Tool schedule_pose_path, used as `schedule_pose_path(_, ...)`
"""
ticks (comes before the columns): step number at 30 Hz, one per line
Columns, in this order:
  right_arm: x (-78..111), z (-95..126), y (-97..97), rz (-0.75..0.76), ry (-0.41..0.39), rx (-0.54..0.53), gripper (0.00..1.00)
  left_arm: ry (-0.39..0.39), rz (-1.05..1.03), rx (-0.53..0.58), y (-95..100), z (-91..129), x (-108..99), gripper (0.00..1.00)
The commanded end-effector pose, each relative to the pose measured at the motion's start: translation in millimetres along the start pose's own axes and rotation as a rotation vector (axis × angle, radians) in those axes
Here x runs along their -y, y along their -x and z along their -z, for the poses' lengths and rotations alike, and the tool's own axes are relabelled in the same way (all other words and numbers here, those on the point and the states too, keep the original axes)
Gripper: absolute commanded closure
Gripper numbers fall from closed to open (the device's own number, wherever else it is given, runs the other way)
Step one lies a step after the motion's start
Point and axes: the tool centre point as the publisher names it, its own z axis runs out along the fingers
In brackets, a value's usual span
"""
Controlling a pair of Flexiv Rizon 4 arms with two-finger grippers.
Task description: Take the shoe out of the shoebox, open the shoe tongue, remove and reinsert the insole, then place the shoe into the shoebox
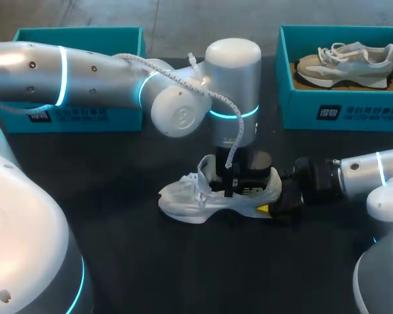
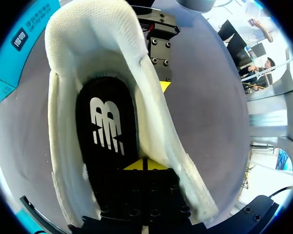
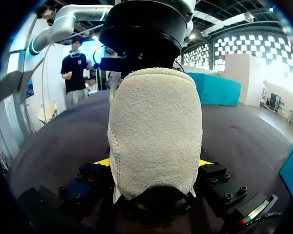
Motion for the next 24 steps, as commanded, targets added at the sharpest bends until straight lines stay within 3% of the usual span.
schedule_pose_path(1,-3.5,0,-0.7,0.0,-0.004,0.0,1.0,-0.013,-0.003,0.04,-1.8,-4,-8,1.0)
schedule_pose_path(24,-3.5,0,-0.7,0.0,-0.004,0.0,1.0,-0.036,0.006,0.12,5.1,6,-7,0.98)
